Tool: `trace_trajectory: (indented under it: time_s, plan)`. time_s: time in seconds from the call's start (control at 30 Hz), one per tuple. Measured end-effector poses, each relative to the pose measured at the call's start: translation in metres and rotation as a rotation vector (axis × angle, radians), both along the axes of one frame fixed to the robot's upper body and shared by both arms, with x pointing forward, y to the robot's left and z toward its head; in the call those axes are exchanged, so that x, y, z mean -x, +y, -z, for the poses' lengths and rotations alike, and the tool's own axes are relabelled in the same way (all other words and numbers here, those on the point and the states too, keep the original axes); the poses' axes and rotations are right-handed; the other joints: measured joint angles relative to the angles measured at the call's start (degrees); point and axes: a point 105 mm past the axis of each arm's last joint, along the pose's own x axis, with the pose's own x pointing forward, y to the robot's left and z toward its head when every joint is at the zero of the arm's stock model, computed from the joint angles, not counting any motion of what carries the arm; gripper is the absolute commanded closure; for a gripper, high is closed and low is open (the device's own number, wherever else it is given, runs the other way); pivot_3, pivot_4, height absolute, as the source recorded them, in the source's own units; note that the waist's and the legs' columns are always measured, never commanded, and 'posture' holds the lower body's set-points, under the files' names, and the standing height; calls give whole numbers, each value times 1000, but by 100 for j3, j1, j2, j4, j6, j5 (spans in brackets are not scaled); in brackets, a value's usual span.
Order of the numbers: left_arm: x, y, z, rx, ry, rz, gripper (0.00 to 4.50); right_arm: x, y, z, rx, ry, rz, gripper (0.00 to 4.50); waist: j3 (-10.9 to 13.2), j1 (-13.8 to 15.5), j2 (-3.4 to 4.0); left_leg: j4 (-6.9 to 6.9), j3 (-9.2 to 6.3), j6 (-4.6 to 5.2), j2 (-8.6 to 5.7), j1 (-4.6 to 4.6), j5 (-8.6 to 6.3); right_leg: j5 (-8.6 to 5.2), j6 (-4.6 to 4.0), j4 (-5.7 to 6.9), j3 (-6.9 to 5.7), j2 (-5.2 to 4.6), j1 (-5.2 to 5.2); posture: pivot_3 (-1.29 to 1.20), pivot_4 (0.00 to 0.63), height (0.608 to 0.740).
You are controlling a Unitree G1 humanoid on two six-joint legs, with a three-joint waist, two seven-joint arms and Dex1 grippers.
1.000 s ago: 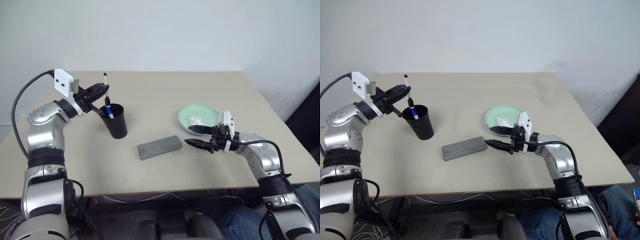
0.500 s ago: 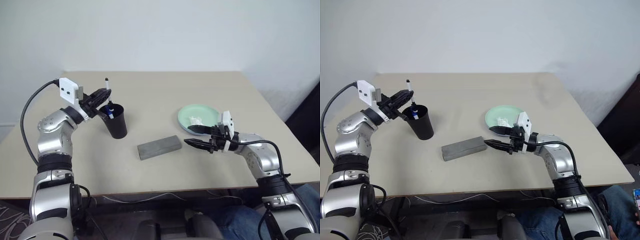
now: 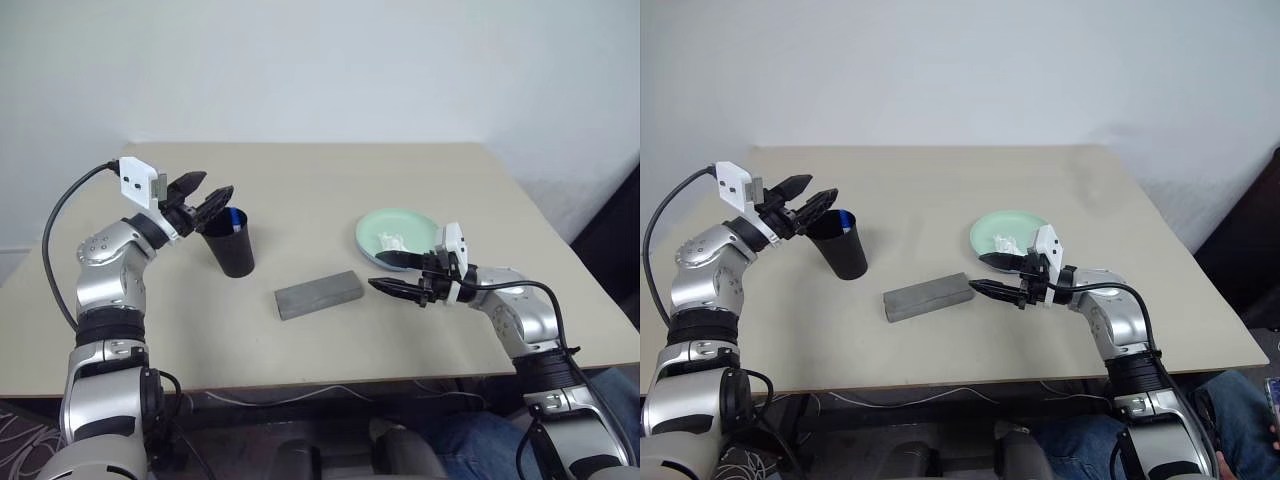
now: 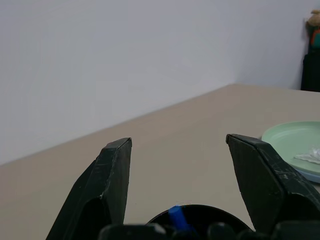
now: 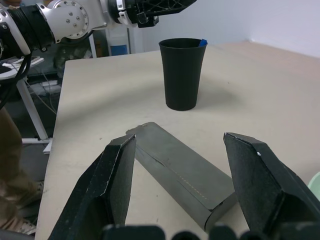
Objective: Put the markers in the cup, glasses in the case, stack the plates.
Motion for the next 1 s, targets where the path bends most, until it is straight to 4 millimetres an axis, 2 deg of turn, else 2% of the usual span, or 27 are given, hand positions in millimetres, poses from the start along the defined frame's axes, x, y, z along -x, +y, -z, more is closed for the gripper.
trace_trajectory:
  time_s: [0.2,0.4,0.53,0.6,0.67,0.77,1.0]
  plan:
    - [2,-10,0,41,0,32,1303,0,0,0,0,-1,-1,1451,0,2,0,0,0,0,0,-2,0,0,0,-2,0,0,0,0,0,721]
    - [15,-38,-18,76,-38,139,1303,0,1,0,-1,-1,0,1451,0,-2,1,-4,0,0,0,0,0,0,0,-4,2,0,0,0,0,721]
    - [30,-63,-14,88,-20,227,1303,-1,2,1,-3,-1,12,1451,0,-3,1,-4,2,0,0,2,0,0,0,-2,5,1,1,0,0,721]
    - [32,-67,-12,85,-9,237,1303,-2,2,1,-2,-3,16,1451,0,-2,1,-4,1,0,0,5,0,0,-1,-2,5,2,2,0,0,721]
    - [42,-73,-4,57,2,249,1303,-4,1,2,1,-5,39,1451,-1,-3,9,-9,5,0,0,13,-1,-1,0,-5,11,2,8,0,0,721]
    - [49,-82,21,45,70,267,1303,-7,0,5,5,2,62,1451,-1,-2,9,-9,5,0,-1,13,0,-1,-1,-5,10,2,7,0,0,721]
    - [66,-67,66,13,178,206,1303,-15,-9,15,53,3,144,1451,0,-3,10,-9,5,0,0,13,0,-2,-2,-6,9,2,5,0,0,721]
